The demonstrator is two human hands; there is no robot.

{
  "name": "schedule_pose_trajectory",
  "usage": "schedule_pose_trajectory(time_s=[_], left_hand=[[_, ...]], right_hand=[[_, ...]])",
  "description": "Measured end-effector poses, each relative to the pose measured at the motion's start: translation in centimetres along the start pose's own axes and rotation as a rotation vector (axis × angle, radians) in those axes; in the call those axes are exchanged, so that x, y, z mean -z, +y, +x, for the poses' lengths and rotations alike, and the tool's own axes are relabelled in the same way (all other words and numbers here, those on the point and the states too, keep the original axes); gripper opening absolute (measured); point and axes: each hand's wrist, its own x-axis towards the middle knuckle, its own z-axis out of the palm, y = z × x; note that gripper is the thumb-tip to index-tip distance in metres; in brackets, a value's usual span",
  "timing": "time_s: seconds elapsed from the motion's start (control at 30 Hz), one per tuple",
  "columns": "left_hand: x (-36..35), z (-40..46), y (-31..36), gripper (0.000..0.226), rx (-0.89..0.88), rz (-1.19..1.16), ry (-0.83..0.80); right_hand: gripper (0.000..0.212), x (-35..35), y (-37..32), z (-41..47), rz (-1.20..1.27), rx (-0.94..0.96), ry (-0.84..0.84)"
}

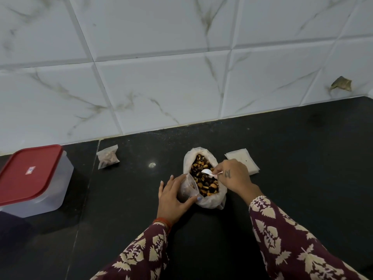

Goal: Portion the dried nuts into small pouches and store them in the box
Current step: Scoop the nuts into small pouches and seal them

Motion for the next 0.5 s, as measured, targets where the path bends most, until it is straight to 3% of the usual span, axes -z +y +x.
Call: schedule_pose_trajectory(time_s=[0.27, 0.37, 0.5], left_hand=[[0.0, -0.1, -0.1, 0.080, 0.001, 0.002, -0.012], [-0.1, -0.1, -0.1, 0.080, 0.000, 0.003, -0.011], [-0.2, 0.0, -0.2, 0.080, -0.006, 0.013, -0.011]], right_hand=[[0.016, -0.3, -0.5, 0.2, 0.211, -0.042, -0.137], [0.013, 0.7, 0.4, 0.7, 0.301, -0.134, -0.238], [0.013, -0.1, 0.0, 1.2, 0.429, -0.307, -0.228]])
